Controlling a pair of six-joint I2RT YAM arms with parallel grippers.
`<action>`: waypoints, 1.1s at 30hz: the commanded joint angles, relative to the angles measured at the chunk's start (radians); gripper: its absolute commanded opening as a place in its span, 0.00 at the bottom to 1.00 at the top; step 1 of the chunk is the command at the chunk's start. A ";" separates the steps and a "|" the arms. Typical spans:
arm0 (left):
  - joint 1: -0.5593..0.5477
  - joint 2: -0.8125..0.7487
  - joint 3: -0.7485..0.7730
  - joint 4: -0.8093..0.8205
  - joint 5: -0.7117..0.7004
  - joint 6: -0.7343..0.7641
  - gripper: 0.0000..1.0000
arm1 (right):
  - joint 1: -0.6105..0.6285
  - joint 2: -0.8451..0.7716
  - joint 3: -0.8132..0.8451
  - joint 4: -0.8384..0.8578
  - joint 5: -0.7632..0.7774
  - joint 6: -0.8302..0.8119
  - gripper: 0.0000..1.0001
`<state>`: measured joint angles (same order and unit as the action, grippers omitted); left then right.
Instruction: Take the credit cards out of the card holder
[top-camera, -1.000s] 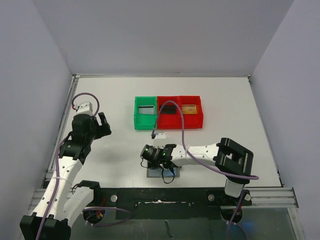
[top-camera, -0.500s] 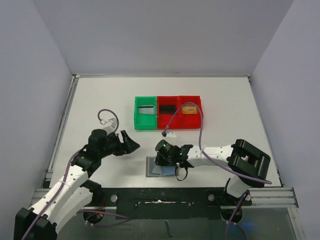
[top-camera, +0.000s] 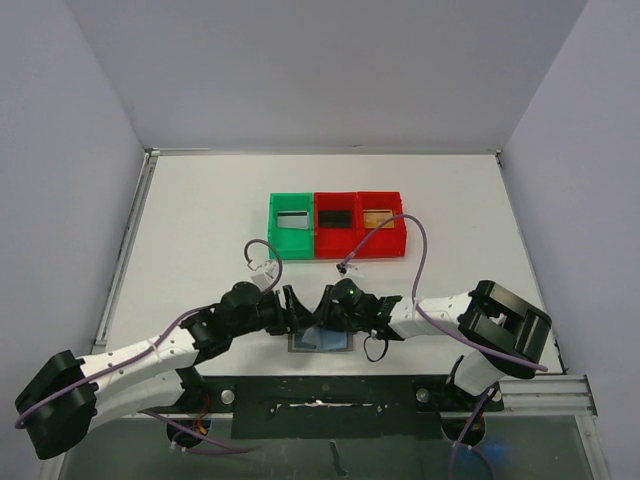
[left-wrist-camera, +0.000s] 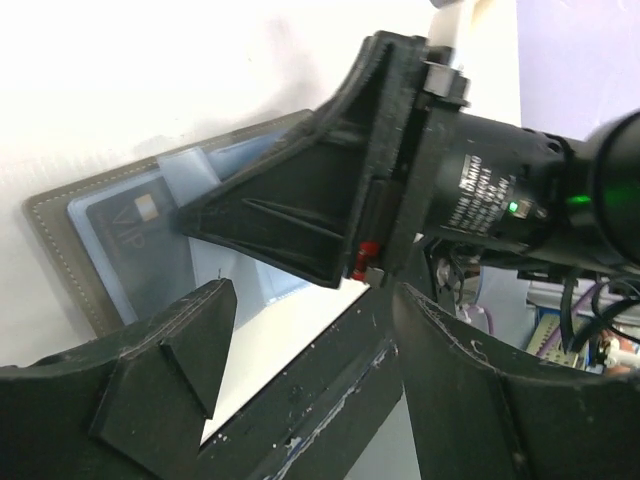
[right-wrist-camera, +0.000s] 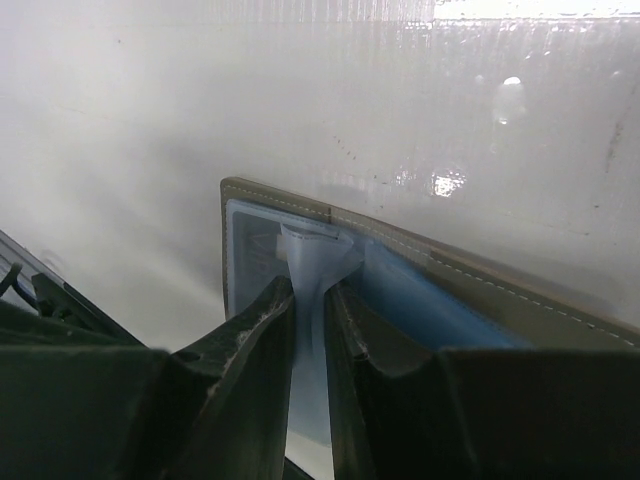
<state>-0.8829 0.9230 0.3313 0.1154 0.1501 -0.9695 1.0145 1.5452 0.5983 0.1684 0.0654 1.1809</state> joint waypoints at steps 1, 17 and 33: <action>-0.009 0.033 -0.010 0.114 -0.062 -0.049 0.62 | -0.007 -0.018 -0.011 0.077 -0.009 0.027 0.19; -0.015 -0.052 -0.187 0.232 -0.023 -0.161 0.43 | -0.008 -0.027 -0.041 0.107 -0.009 0.046 0.21; -0.015 0.195 -0.178 0.489 0.071 -0.113 0.41 | -0.017 -0.085 -0.006 0.080 -0.055 -0.034 0.25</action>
<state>-0.8951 1.0885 0.1127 0.4911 0.1761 -1.1137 1.0077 1.5242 0.5644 0.2333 0.0345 1.1942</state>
